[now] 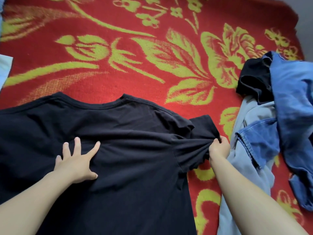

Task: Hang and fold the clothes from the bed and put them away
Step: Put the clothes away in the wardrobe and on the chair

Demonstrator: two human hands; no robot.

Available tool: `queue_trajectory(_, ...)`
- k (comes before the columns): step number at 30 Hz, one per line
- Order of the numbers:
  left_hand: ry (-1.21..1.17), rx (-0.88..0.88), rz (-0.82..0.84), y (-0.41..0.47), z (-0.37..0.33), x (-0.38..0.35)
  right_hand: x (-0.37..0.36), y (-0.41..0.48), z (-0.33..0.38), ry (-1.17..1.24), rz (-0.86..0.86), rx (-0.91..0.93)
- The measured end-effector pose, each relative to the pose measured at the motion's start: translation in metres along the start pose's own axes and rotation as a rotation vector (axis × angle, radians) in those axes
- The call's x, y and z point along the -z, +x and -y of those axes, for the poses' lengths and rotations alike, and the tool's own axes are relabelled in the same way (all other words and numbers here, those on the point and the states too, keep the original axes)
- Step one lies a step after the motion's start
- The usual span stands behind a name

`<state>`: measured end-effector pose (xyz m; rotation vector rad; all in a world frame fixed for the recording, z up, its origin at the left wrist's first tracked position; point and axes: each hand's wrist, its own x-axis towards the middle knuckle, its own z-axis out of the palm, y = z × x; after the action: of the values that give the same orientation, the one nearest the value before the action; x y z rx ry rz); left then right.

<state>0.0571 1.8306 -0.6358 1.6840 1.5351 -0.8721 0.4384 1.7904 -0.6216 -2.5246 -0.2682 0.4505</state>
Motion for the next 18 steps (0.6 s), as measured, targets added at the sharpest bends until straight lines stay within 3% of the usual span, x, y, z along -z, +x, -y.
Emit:
queue_trajectory(3, 0.001, -0.002, 0.011, 0.0, 0.0, 0.001, -0.002, -0.006, 0.0, -0.386, -0.001, -0.023)
queue_trajectory(6, 0.012, 0.003, -0.002, 0.0, 0.0, -0.001, -0.01, -0.018, 0.018, -0.694, -0.054, 0.307)
queue_trajectory(9, 0.005, 0.001, 0.013, 0.001, 0.001, -0.001, -0.034, -0.027, 0.046, -0.79, 0.276, 0.754)
queue_trajectory(11, -0.012, -0.008, 0.031, 0.002, 0.002, 0.0, -0.046, -0.031, 0.059, -0.843, 0.494, 0.775)
queue_trajectory(12, -0.021, -0.013, 0.042, 0.003, 0.002, 0.002, -0.049, -0.03, 0.061, -0.878, 0.508, 0.753)
queue_trajectory(15, -0.049, -0.029, 0.077, 0.005, 0.003, 0.007, -0.051, -0.019, 0.073, -0.944, 0.353, 0.755)
queue_trajectory(18, -0.077, -0.04, 0.106, 0.006, 0.005, 0.012, -0.046, -0.002, 0.085, -0.831, 0.028, 0.782)
